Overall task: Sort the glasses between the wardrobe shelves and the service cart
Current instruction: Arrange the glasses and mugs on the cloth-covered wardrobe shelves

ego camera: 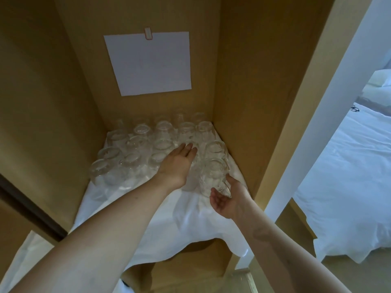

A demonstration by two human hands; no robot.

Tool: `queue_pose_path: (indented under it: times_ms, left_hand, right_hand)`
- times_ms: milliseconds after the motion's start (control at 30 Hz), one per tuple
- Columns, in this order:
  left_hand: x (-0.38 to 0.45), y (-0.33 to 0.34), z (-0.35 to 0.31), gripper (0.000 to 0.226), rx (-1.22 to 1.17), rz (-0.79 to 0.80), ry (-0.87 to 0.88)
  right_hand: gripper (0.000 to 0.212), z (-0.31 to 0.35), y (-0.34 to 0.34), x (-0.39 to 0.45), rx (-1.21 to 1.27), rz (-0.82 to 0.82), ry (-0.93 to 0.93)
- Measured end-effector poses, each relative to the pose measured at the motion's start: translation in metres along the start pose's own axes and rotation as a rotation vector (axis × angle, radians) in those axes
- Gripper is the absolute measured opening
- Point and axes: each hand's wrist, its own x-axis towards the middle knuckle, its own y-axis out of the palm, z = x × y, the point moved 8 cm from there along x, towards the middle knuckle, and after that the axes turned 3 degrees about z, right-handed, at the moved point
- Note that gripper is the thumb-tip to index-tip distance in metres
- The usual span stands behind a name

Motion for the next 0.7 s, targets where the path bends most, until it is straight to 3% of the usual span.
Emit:
queue_pose_path:
  times_ms: [133,233,467,700]
  left_hand:
    - [-0.007,0.002,-0.001,0.100,0.074,-0.024,-0.060]
    - [-0.010,-0.001,0.002,0.104,0.025,-0.001,-0.119]
    - [-0.018,-0.057,0.021,0.081,-0.146,-0.143,-0.208]
    - [-0.049,-0.102,0.070,0.072,-0.240,-0.218,-0.311]
  right_hand:
    - [0.019,0.015,-0.018,-0.014,-0.052,-0.094,-0.141]
    - [0.008,0.035,-0.020,-0.024,-0.134,-0.132,-0.289]
    - [0.021,0.082,0.048,-0.057,-0.771,-0.041,-0.774]
    - [0.044,0.089,0.101,-0.069,-1.254,-0.020,-0.953]
